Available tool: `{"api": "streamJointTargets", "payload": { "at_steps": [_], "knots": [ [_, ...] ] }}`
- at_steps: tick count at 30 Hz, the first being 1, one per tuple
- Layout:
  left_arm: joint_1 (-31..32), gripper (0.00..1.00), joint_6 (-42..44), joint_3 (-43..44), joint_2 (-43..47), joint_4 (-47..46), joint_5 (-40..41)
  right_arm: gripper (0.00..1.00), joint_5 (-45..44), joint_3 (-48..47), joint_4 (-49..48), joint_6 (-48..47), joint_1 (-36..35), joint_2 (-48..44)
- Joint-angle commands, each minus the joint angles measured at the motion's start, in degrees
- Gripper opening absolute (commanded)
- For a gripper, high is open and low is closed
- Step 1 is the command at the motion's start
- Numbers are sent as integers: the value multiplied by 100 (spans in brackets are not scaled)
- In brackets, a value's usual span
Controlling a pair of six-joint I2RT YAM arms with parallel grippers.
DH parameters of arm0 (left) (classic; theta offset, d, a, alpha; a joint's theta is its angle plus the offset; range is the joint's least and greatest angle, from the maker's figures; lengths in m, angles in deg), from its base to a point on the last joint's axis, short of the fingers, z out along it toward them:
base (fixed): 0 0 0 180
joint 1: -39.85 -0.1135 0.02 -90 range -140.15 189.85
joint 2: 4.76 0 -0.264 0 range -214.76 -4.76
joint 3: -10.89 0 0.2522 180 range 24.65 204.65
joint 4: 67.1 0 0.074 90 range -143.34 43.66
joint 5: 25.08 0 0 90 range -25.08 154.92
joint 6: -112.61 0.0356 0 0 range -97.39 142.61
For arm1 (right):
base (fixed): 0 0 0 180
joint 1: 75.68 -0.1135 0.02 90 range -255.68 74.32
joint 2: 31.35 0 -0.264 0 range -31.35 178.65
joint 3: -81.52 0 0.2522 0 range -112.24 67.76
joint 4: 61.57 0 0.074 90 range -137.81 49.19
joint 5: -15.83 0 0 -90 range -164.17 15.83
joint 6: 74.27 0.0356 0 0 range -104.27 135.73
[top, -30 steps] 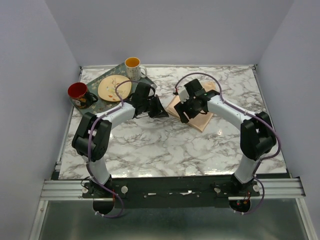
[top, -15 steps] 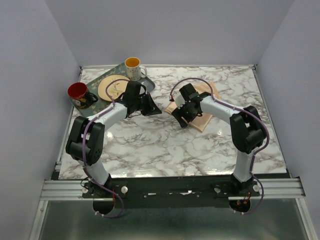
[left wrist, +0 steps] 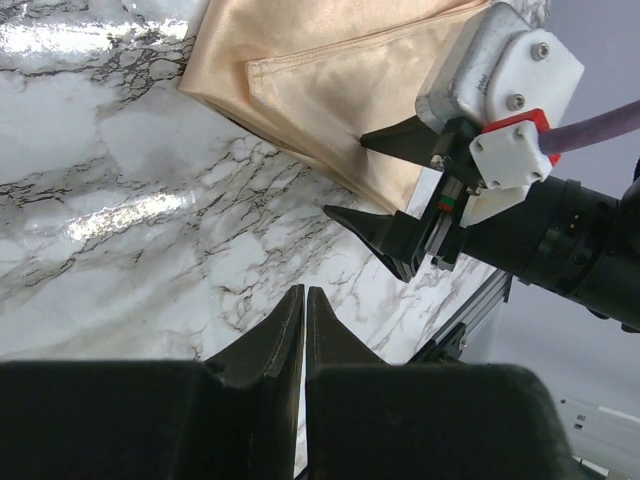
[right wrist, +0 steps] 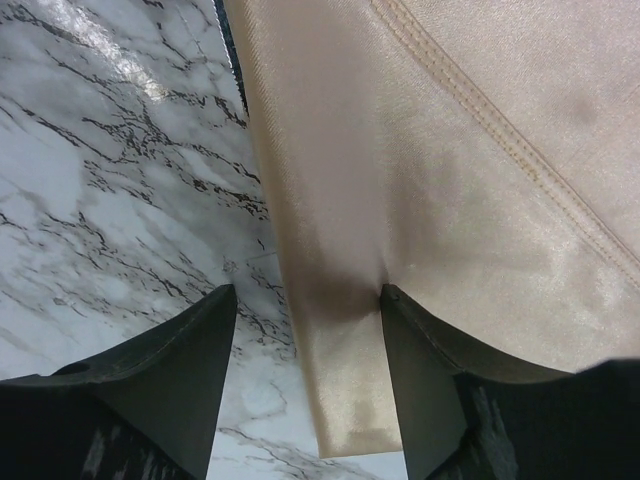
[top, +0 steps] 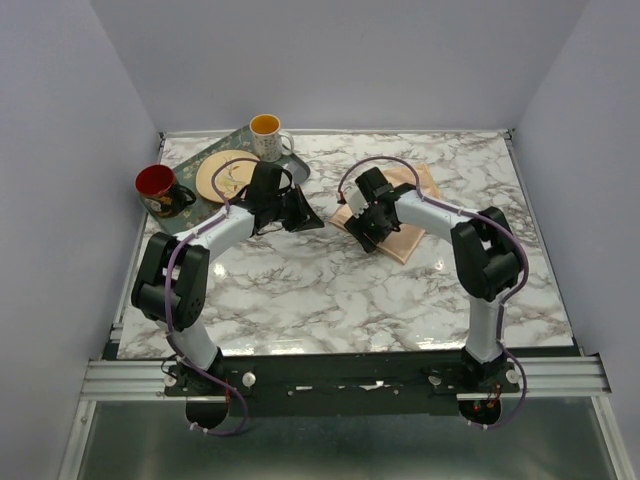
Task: Fold the napkin, place the utensils inside, and roll it up
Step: Roll the napkin with the utensil
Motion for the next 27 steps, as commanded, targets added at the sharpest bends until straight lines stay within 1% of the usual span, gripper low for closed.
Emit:
{"api": "streamJointTargets", "payload": {
  "at_steps": [1, 7, 8, 11, 16, 17, 19, 22, 23, 25, 26, 27],
  "knots": [
    [-23, 13, 36, 39, -39, -63, -160, 65, -114, -178, -4, -90, -33, 234],
    [-31, 13, 27, 48, -48, -72, -142, 57, -140, -160, -48, -143, -33, 340],
    [-23, 13, 18, 48, -57, -72, -133, 53, -201, -160, -39, -152, -42, 358],
    [-40, 13, 18, 30, -48, -63, -125, 47, -446, -81, -39, -108, -33, 410],
    [-49, 13, -26, 4, -75, -133, -133, 44, -649, -20, -39, 41, -42, 516],
    [-49, 13, -35, 4, -75, -142, -125, 40, -763, -28, -30, 68, -33, 542],
    [-40, 13, -35, 4, -101, -142, -107, 37, -930, -46, 13, 156, -33, 621],
    [-49, 13, -61, 4, -127, -168, -116, 27, -922, -64, 40, 252, -50, 657],
    [-49, 13, -78, 4, -127, -177, -124, 21, -905, -72, 40, 287, -42, 674],
    [-49, 15, -96, -31, -127, -195, -107, 14, -799, -90, 57, 358, -50, 692],
    [-49, 16, -105, -31, -127, -195, -81, 8, -773, -99, 66, 384, -42, 692],
    [-49, 17, -114, -31, -127, -195, -89, 3, -695, -142, 101, 419, -42, 700]
  ]
}}
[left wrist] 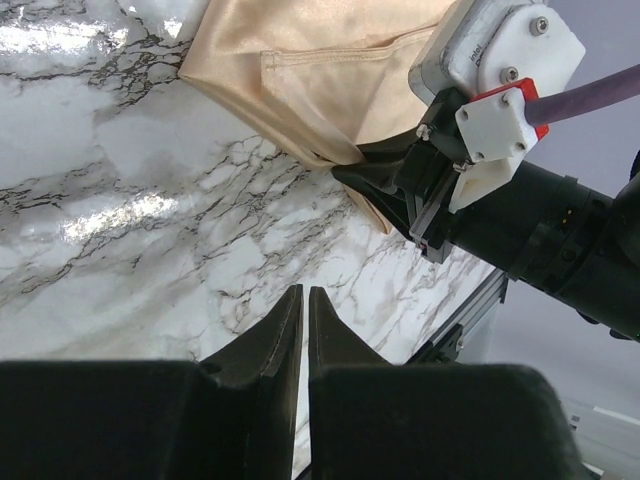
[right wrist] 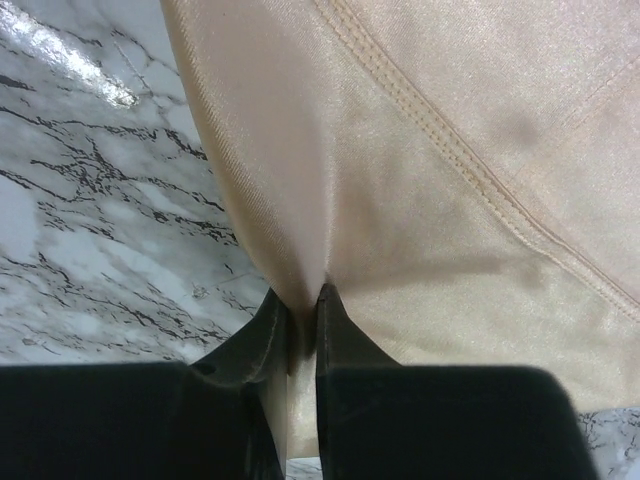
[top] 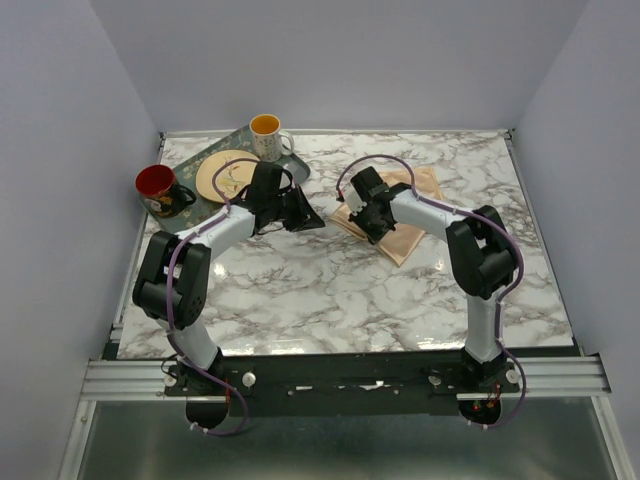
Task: Fold the napkin, place the utensils inside, and roll it up
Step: Roll the napkin with the utensil
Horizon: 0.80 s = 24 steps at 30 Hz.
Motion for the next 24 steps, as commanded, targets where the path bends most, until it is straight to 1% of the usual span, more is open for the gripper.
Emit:
{"api": "streamJointTargets", "payload": {
  "at_steps": [1, 2, 3, 5, 6, 8, 9, 11, 12, 14, 15, 17, 18, 19, 20, 21, 24],
  "knots": [
    [-36, 18, -74, -31, -79, -116, -54, 1, -58, 24, 178, 260, -2, 475],
    [-27, 18, -92, -49, -62, -99, -46, 1, -5, 6, 196, 295, 6, 458],
    [-36, 22, -109, -49, -53, -98, -28, 0, 117, -12, 204, 382, 6, 440],
    [-27, 27, -136, -84, 0, -107, -19, 0, 258, -73, 231, 514, 6, 397],
    [-27, 29, -145, -84, 17, -99, -37, 1, 598, -117, 266, 646, -2, 388],
    [-36, 32, -162, -101, 52, -46, -28, 1, 864, -249, 336, 813, -2, 388],
    [-36, 34, -180, -101, 61, 41, -19, 1, 1144, -275, 345, 971, 6, 388],
    [-36, 36, -232, -110, 79, 130, -11, 1, 1339, -328, 345, 1165, 6, 370],
    [-36, 39, -346, -119, 88, 156, -11, 1, 1610, -337, 345, 1305, 15, 370],
    [-36, 42, -496, -145, 140, 209, 16, 0, 1840, -337, 310, 1446, 59, 353],
    [-45, 50, -636, -154, 158, 305, 59, 1, 2084, -302, 284, 1534, 68, 335],
    [-36, 55, -777, -84, 158, 446, 182, 1, 2262, -276, 214, 1622, 129, 352],
    [-36, 60, -838, -58, 149, 473, 226, 0, 2532, -241, 178, 1657, 147, 352],
    [-45, 61, -1022, -14, 114, 586, 296, 1, 2648, -206, 100, 1814, 208, 379],
    [-36, 65, -1119, 4, 79, 631, 393, 1, 2780, -179, 47, 1868, 235, 379],
    [-45, 67, -1242, 4, 35, 631, 394, 1, 3034, -153, 3, 1973, 252, 396],
    [-1, 73, -1550, 74, -158, 544, 368, 1, 3395, 5, -226, 2149, 305, 396]
  ]
}}
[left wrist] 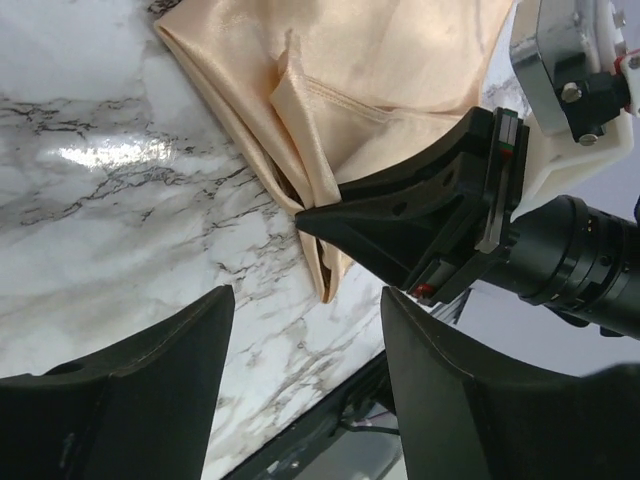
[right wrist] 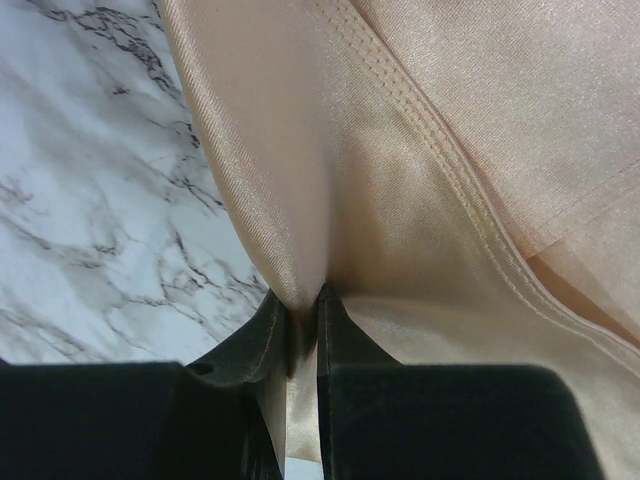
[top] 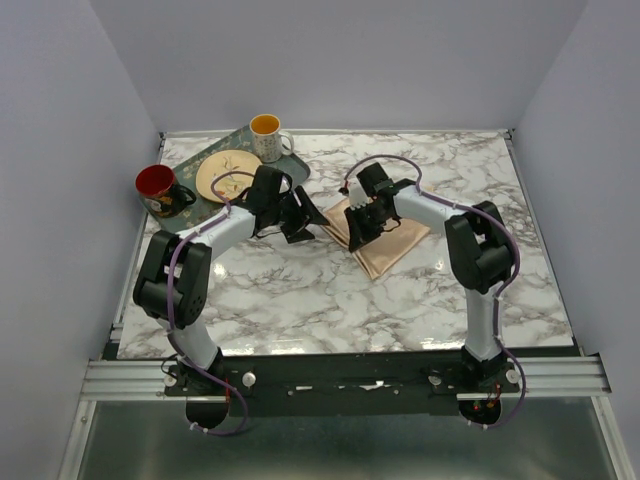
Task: Fold the napkin, place the utensils inside, and roll it up
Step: Roll the napkin with the utensil
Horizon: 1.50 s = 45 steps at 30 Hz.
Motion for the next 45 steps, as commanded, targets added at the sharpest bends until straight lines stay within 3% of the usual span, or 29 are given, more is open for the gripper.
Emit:
{"api": "streamJointTargets", "payload": {
  "at_steps": [1, 6, 14, 38, 45],
  "knots": [
    [17, 74, -598, 196, -250, 115, 175, 0, 1151, 294, -350, 548, 126, 163],
    [192, 81, -844, 215, -576, -165, 272, 0, 1442, 373, -483, 627, 205, 189],
    [421, 81, -914, 373, -927, -457, 535, 1, 1521, 426, -562, 609, 249, 198],
    [729, 57, -1231, 795, -1692, -96, 1141, 0, 1644, 400, -659, 645, 284, 294],
    [887, 42, -1152, 769, -1842, -96, 1361, 1, 1741, 400, -659, 636, 302, 321]
  ]
}}
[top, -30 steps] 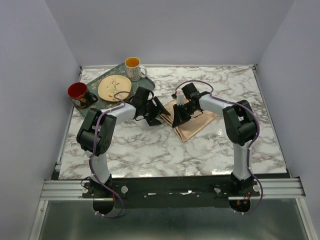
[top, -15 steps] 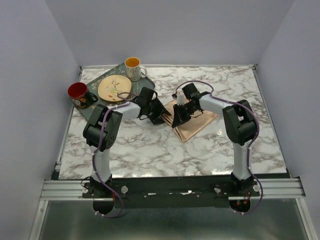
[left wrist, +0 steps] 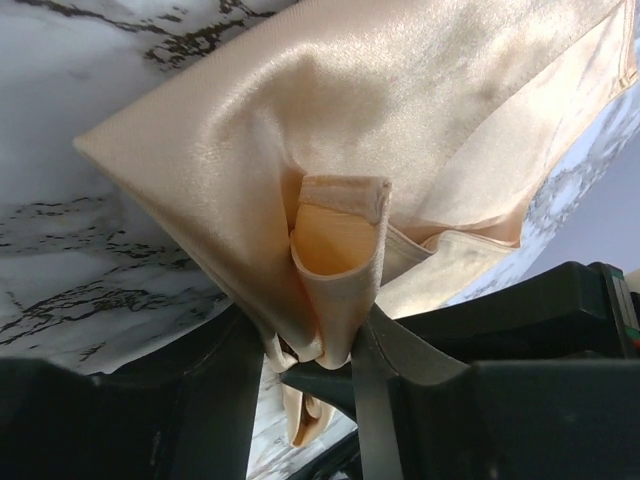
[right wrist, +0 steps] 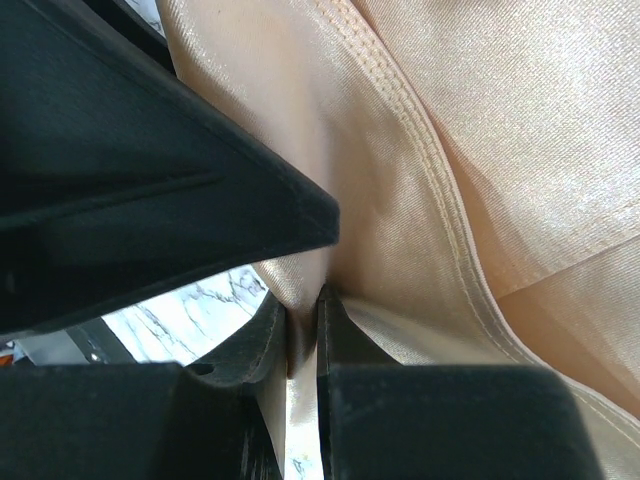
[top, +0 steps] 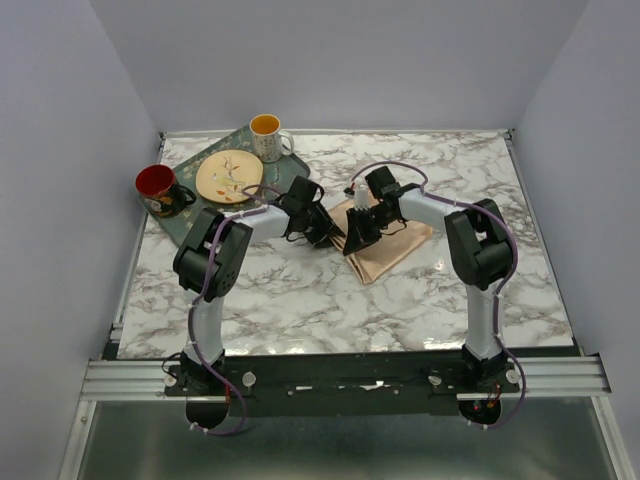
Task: Fold the napkin, place the utensils inside, and roll it up
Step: Roll the napkin with the utensil
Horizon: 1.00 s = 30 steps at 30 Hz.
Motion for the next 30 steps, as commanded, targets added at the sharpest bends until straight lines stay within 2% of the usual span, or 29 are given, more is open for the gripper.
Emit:
{"api": "streamJointTargets", "payload": {
  "at_steps": [1, 5, 6, 7, 13, 18, 21, 24, 30],
  "knots": [
    [126, 39, 72, -34, -222, 140, 411, 1, 137, 28, -64, -15, 18, 174],
    [126, 19, 221, 44, -310, 306, 481, 0, -65, 90, -64, -112, 18, 60],
    [118, 4, 274, 89, -319, 385, 507, 5, -153, 107, -47, -130, 9, 34],
    [118, 0, 292, 115, -319, 508, 577, 8, -371, 125, -47, -182, 9, -53],
    [153, 0, 301, 291, -389, 780, 578, 21, -838, 125, 173, -323, -17, -256],
    [179, 0, 265, 423, -310, 1088, 709, 46, -1304, 125, 313, -385, -272, -563],
    [205, 0, 230, 502, -292, 1282, 719, 54, -1743, 143, 410, -455, -491, -800],
    [214, 0, 178, 511, -319, 1335, 648, 58, -2121, 352, 349, -429, -615, -1003],
    [241, 0, 134, 511, -319, 1370, 631, 60, -2842, 775, 33, -385, -949, -1416]
  ]
}}
